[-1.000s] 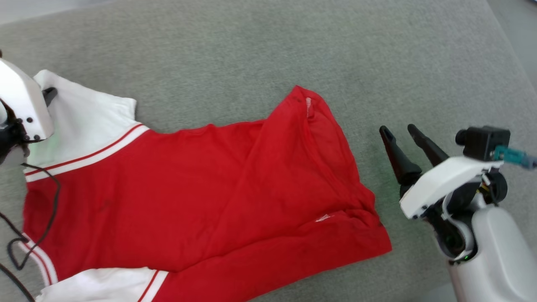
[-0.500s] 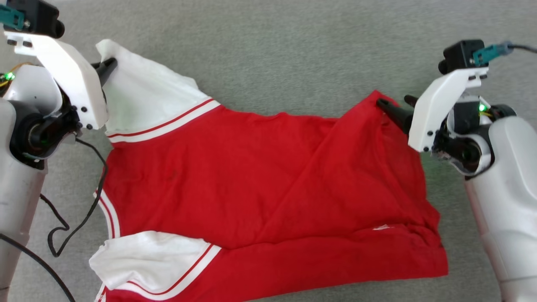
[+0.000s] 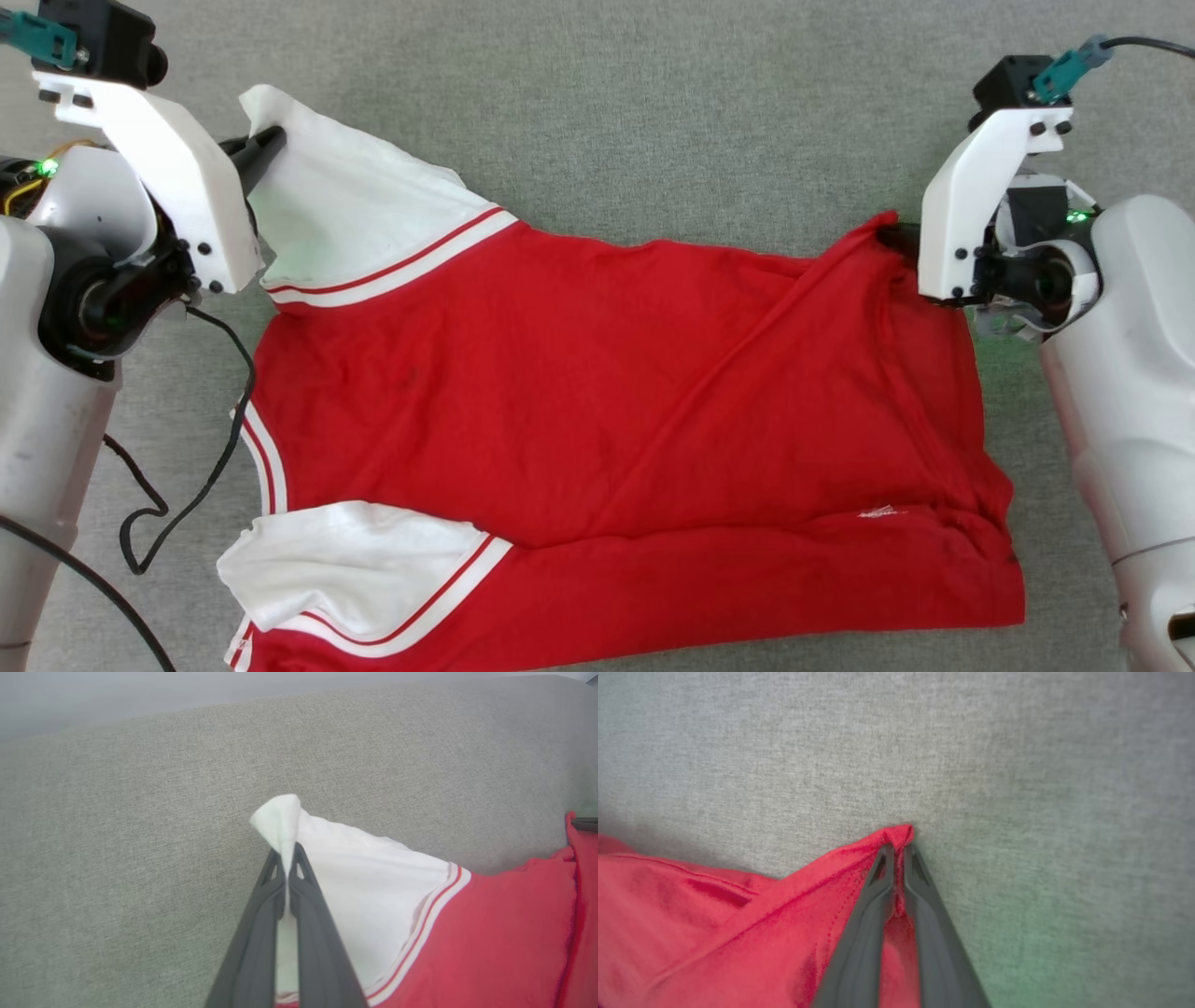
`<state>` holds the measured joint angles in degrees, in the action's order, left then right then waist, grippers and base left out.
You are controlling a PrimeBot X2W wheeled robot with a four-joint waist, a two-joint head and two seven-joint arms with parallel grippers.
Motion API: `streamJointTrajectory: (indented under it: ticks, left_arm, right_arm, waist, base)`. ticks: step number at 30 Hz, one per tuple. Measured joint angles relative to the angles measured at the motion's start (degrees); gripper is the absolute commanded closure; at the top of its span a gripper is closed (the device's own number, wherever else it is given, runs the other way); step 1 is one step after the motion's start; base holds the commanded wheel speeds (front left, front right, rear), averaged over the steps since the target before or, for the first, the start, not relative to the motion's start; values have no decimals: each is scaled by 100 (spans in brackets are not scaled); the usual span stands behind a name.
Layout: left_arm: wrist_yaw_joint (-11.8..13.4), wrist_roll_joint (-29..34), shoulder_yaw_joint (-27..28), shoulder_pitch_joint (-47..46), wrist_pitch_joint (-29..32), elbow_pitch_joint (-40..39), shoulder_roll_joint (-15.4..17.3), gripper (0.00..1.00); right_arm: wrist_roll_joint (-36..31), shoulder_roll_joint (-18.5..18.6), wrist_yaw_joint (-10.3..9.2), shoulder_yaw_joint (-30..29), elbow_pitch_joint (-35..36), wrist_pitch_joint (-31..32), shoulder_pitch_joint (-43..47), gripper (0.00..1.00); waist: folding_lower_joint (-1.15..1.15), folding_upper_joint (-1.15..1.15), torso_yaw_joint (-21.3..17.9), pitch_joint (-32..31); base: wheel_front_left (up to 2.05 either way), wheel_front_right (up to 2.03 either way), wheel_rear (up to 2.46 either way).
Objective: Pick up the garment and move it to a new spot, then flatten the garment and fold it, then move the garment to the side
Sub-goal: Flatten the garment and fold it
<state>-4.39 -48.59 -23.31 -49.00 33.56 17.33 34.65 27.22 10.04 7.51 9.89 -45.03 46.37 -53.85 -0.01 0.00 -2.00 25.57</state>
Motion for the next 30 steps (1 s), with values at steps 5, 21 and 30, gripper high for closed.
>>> streamJointTrajectory:
  ticks: [5, 21, 30]
  left_arm:
    - [-15, -70, 80, 167, -258, 11, -19, 100]
    - [666, -425, 737, 2930, -1389, -1276, 283, 100]
    - [1406, -916, 909, 5376, -1709, -2001, -22, 100]
  right_arm:
    - [-18, 43, 0, 88, 118, -180, 108, 100]
    - [255, 600, 0, -387, 2415, -296, 2668, 100]
    - [55, 101, 0, -1200, 3544, -274, 4681, 73]
  waist:
    - [1, 0, 5, -222]
    - [0, 0, 79, -1573]
    - [-1, 0, 43, -1990]
  base:
    - [0, 0, 0]
    - [0, 0, 0]
    - [0, 0, 0]
